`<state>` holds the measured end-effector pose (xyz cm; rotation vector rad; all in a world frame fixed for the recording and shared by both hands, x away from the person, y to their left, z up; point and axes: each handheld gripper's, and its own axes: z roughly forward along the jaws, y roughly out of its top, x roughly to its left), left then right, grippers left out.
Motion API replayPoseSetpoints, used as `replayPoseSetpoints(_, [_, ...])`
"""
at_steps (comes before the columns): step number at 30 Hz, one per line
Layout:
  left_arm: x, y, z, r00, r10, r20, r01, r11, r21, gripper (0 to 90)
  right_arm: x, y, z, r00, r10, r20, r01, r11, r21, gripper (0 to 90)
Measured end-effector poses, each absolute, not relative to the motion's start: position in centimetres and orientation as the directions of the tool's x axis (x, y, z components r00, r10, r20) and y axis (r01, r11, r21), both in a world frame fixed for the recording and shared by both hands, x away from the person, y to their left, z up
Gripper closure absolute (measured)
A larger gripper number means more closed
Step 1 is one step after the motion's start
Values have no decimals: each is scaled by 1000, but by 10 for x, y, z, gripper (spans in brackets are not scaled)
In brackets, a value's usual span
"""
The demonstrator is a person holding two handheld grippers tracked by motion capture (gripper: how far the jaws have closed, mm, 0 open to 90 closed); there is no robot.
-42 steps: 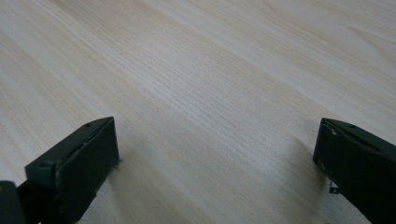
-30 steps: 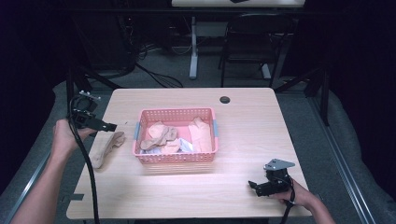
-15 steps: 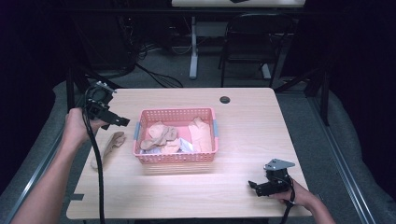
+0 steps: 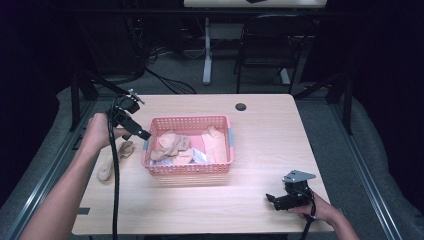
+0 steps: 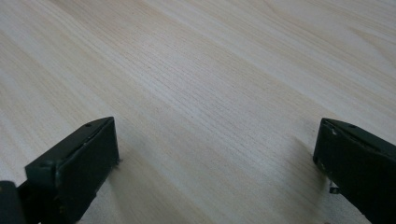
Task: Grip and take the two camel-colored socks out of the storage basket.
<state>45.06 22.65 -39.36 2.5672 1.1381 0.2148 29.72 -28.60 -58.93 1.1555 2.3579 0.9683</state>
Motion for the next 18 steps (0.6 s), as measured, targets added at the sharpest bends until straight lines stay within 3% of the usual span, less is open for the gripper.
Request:
replayPoseSetpoints(4, [456, 219, -400, 679, 734, 11, 697, -649, 304, 4, 297, -286, -589, -611, 792, -6, 559, 437, 705, 0])
replayPoseSetpoints(18, [464, 194, -422, 706, 708, -23, 683, -672, 288, 3, 297, -286, -589, -611, 792, -6, 559, 437, 705, 0])
